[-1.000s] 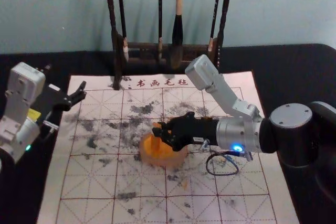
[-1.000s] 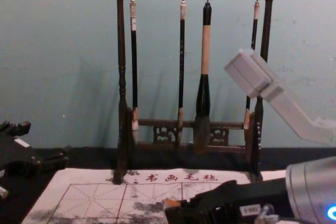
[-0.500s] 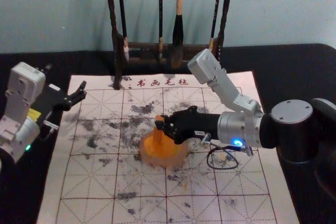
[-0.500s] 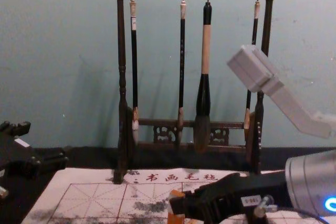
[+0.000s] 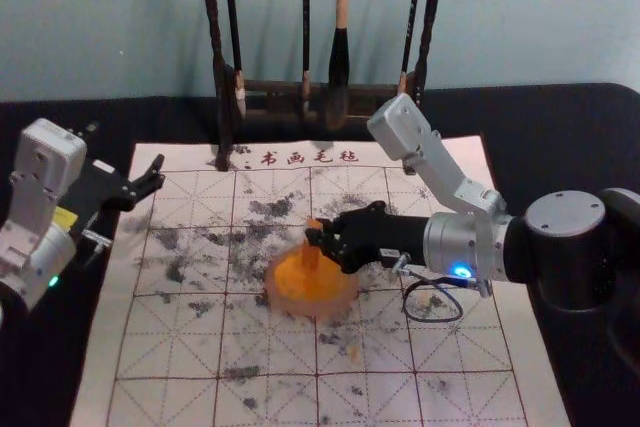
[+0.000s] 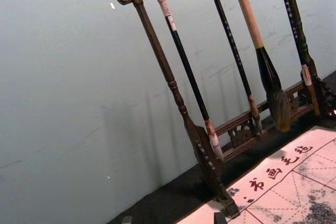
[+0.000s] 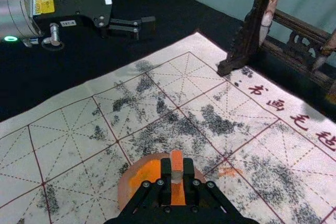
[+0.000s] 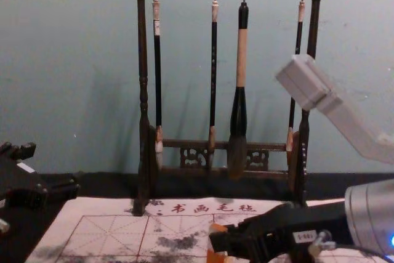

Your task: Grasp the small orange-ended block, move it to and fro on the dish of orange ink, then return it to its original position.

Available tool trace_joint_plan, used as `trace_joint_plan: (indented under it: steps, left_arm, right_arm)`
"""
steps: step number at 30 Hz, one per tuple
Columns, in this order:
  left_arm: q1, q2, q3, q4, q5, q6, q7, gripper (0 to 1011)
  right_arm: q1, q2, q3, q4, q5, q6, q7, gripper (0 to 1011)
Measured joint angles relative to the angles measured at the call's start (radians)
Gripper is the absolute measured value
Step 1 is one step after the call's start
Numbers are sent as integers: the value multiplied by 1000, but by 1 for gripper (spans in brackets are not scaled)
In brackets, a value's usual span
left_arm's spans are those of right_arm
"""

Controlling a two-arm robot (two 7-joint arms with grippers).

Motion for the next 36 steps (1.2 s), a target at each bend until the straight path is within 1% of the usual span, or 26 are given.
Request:
trace_joint_plan:
  steps: [8,17,23,36]
  left_arm:
    - [0,0,0,0,0,0,0,1001]
    - [0,0,0,0,0,0,0,1001]
    - [0,0,0,0,0,0,0,1001]
    - [0,0,0,0,0,0,0,1001]
  right_arm:
    - [-8,10,13,-5,2,0,-1,123]
    - [-25,32,28,-28,17,1,5,124]
    - [-35,48,27,-39,20,-1,11,124]
    - [-53,66,22,-68,29,-1,19,124]
